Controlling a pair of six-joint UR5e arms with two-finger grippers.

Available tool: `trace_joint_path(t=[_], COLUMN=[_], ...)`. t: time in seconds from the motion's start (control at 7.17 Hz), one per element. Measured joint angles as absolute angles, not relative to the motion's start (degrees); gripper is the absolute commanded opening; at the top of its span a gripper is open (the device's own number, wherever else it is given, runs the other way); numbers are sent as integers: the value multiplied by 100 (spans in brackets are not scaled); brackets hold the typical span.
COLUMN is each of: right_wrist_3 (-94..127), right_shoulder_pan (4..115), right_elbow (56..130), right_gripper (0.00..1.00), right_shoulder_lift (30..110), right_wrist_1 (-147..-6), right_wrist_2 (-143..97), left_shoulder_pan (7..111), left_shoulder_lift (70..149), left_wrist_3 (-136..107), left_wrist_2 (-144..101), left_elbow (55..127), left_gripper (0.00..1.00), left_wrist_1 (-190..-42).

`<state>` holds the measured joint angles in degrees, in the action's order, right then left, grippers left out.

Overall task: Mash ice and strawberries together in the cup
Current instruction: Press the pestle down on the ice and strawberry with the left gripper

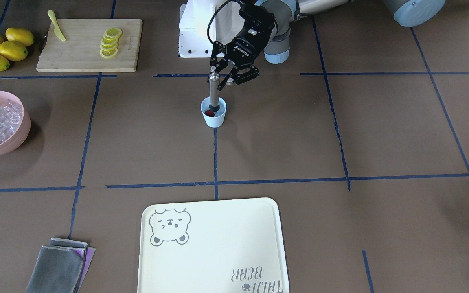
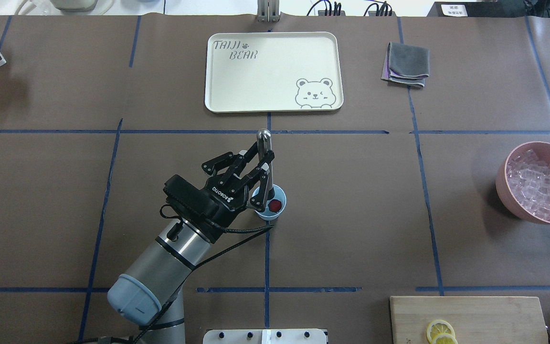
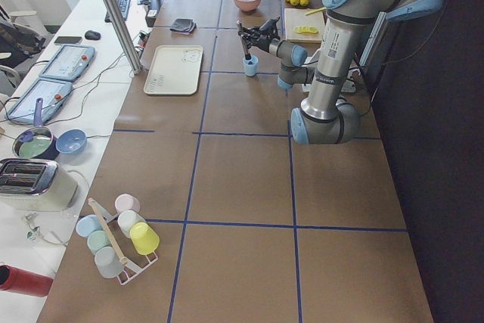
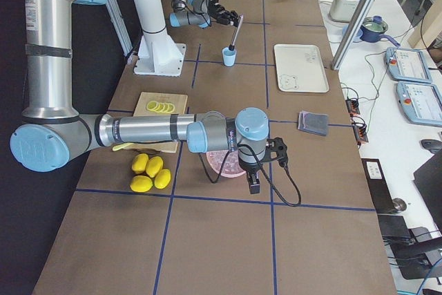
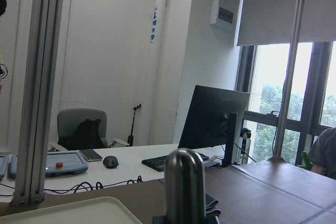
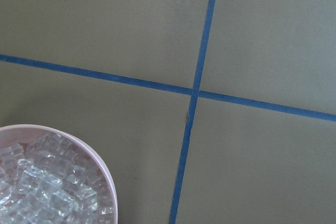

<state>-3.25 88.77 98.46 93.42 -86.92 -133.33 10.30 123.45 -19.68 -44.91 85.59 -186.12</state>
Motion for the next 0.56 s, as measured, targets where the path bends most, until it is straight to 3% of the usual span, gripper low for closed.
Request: trace_joint_path(t=[0.56], right_wrist_3=[-325], right_shoulder_pan=[8877], right_elbow=[9844], right_gripper=[100], right_shoulder_lift=[9338], right_wrist_1=[-8692], right_wrist_2=[-13333], left_shoulder_pan=[974], left_shoulder_lift=[12389], left_wrist_3=[-1986], left_wrist_2=[-4292], left_elbow=[8366], left_gripper=[0], left_wrist_1=[-18583])
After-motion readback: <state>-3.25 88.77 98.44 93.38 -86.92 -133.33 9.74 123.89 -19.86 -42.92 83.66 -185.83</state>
